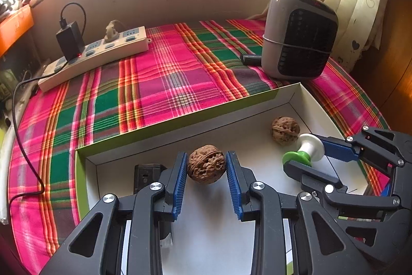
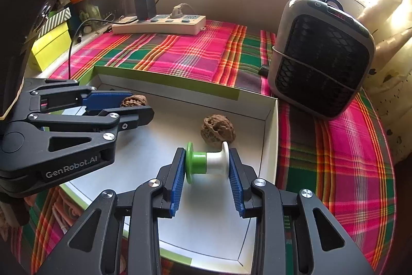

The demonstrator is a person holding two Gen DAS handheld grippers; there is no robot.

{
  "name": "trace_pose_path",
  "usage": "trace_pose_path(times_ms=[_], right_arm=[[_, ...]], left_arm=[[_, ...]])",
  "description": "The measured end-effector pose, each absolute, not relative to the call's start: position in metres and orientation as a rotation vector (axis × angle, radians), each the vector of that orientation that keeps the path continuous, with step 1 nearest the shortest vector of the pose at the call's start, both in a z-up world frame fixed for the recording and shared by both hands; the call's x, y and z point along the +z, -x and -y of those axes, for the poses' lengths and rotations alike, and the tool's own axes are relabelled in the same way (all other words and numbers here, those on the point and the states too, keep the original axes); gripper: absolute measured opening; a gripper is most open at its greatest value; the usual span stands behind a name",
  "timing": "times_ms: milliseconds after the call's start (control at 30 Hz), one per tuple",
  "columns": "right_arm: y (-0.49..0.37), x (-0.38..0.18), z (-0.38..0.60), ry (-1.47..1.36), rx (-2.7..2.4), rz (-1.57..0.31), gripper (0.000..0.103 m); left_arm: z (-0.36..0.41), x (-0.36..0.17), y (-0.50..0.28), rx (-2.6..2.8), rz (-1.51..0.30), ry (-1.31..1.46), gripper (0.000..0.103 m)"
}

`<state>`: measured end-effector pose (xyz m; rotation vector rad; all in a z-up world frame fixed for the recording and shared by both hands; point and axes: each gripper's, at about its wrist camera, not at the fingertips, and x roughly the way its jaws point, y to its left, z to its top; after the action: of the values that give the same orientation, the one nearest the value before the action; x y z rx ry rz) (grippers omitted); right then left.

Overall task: Organize objects
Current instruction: 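Carry the walnut with the left gripper into the box while the right gripper carries the spool, then open the left gripper to release the walnut while the right gripper releases the spool in the box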

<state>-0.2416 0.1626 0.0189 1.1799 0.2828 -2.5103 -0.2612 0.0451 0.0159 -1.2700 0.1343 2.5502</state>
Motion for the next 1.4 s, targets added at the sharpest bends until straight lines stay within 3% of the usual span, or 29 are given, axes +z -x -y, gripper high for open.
trace_pose_path(times_ms=[867, 1000, 1400], right_arm=[[0.249, 0.013, -0.159, -1.222, -2.52, -0.313, 0.034], [0.247, 0.014, -0.158, -1.219, -2.509, -0.308, 0.046], [0.243, 0.019, -0.161, -1.213, -2.532, -0.291, 0.053]], left_arm=[[-0.043, 0.012, 0.266, 2.539, -0.131, 1.315, 0.03], [-0.043, 0.012, 0.266, 2.534, -0.11, 1.318, 0.034], [-0.041, 0.021, 0.253, 2.546, -0.092, 1.3, 0.037]])
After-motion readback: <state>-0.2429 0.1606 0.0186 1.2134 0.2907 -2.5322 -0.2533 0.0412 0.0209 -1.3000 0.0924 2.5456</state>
